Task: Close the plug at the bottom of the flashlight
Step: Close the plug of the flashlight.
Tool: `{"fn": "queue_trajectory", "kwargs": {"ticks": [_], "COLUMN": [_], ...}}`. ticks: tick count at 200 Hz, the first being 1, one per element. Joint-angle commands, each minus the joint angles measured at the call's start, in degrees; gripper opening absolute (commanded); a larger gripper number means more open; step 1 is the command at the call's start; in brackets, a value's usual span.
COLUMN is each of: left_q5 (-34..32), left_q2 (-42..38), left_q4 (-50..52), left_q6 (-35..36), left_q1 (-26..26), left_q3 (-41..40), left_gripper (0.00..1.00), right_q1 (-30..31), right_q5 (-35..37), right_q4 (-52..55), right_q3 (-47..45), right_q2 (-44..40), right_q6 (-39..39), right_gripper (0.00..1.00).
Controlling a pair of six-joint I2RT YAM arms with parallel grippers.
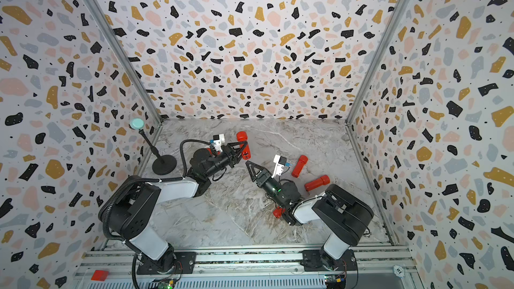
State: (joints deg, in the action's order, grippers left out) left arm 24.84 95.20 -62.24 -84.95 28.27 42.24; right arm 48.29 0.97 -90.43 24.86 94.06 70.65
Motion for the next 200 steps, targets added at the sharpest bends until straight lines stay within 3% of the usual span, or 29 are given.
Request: {"fn": "queue_trajectory", "kwargs": {"ticks": [1, 86, 200], "left_q5": [1.0, 1.3, 1.4], "left_q2": [-0.1, 0.1, 0.1], "left_q4": [-4.6, -4.5, -4.3], "left_q6": [-0.2, -0.3, -0.4], "left_q1": [-0.3, -0.3, -0.3], "left_q3": [-0.3, -0.1, -0.1], "left_gripper": [0.00, 0.00, 0.00], "right_q1": [0.3, 0.1, -1.2], "right_q5": [0.9, 3.1, 2.9], "right_q4": [-6.1, -9.8, -11.6], "right_q3": [2.1, 5.0, 7.0], "right_q2": [1.5, 6.8, 8.1], "right_q6": [1.5, 2.3, 2.2], "right_gripper": [0.87, 0.67, 0.60]}}
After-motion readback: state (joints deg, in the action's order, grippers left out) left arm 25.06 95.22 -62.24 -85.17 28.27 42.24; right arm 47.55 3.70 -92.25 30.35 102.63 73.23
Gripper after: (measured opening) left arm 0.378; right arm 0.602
